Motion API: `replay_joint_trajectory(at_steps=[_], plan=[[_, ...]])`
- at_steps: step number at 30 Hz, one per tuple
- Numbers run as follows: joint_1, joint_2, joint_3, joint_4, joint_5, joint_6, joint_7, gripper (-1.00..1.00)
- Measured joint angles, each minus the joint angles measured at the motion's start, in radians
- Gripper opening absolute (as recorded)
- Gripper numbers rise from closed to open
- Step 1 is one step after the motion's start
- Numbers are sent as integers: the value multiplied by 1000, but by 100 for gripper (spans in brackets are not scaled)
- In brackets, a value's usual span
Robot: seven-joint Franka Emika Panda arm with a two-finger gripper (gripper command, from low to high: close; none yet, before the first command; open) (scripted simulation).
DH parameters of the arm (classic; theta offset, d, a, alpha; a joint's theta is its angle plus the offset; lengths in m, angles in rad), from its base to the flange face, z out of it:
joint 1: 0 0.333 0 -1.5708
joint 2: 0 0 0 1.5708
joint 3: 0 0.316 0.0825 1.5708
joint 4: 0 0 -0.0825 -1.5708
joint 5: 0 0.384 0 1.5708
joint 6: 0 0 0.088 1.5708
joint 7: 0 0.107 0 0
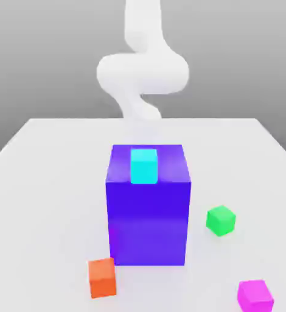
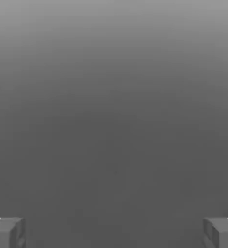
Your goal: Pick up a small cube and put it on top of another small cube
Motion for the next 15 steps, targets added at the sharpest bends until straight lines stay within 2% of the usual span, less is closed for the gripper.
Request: replay_joint_trajectory(at_steps=[15], plan=[[-31,550,208,4,-167,150,248,0]])
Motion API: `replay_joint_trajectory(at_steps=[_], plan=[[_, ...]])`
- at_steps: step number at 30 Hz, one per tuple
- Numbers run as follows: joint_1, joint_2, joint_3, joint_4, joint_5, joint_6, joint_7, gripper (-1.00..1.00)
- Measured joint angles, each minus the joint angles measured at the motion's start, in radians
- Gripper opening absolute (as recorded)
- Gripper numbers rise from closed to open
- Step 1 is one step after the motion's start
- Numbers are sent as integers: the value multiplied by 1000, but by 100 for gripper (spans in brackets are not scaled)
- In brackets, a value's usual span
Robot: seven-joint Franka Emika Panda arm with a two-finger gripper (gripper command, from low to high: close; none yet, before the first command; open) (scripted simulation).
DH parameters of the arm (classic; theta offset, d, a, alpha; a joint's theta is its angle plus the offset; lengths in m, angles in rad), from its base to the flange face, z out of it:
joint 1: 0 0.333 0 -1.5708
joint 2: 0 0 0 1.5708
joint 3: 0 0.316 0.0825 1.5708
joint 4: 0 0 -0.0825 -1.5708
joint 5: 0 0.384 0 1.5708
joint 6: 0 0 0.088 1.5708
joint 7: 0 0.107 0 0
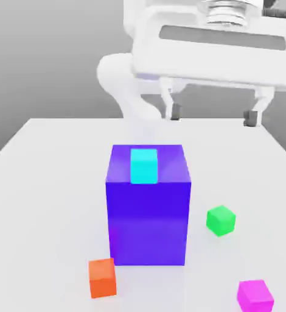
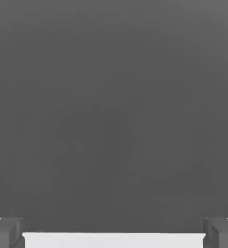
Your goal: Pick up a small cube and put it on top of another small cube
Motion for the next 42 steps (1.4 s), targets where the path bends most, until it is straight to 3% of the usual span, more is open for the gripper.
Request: replay_joint_trajectory(at_steps=[7,14,19,20,26,31,38,42], plan=[[58,252,30,1,-65,71,106,0],[113,489,56,-1,-60,152,163,0],[176,668,-4,31,-123,270,221,0],[185,689,-16,36,-132,286,228,-100],[190,699,-22,39,-137,294,232,-100],[141,559,45,3,-60,191,177,-100],[206,343,61,-208,-47,172,399,-100],[243,208,89,-343,12,182,508,-100]])
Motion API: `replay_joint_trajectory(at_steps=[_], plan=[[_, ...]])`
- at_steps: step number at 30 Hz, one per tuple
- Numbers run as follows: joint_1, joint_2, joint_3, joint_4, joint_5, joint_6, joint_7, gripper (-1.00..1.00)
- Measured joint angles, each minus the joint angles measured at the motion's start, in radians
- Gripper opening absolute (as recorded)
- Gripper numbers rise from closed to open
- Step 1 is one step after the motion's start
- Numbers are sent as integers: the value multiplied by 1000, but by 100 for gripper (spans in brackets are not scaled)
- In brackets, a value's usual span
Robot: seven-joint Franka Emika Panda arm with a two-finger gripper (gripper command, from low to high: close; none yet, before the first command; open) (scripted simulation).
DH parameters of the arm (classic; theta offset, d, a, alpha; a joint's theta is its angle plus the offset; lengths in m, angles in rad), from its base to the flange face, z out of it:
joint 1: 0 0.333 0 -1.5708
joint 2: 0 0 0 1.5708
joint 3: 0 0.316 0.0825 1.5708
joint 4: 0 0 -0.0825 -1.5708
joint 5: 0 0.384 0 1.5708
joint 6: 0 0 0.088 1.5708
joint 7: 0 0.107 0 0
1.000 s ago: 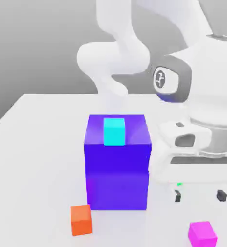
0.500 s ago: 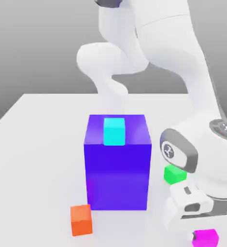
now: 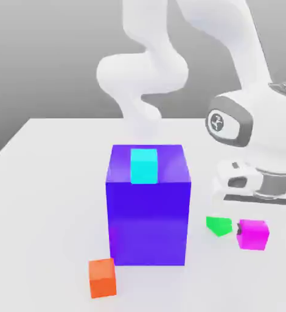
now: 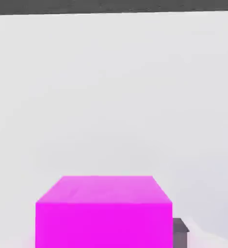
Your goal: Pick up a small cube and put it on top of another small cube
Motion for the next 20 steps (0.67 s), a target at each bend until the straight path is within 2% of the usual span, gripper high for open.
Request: replay_joint_trajectory(at_steps=[4,8,10,14,17,18,20], plan=[[54,-143,11,-136,126,13,61,-100],[143,-284,2,-269,302,20,90,-100],[178,-306,-2,-312,361,43,101,-100],[156,-187,15,-321,324,171,142,-100],[121,-75,5,-318,204,277,224,-100],[114,-49,-3,-317,164,300,251,100],[92,-49,-3,-317,164,300,252,100]])
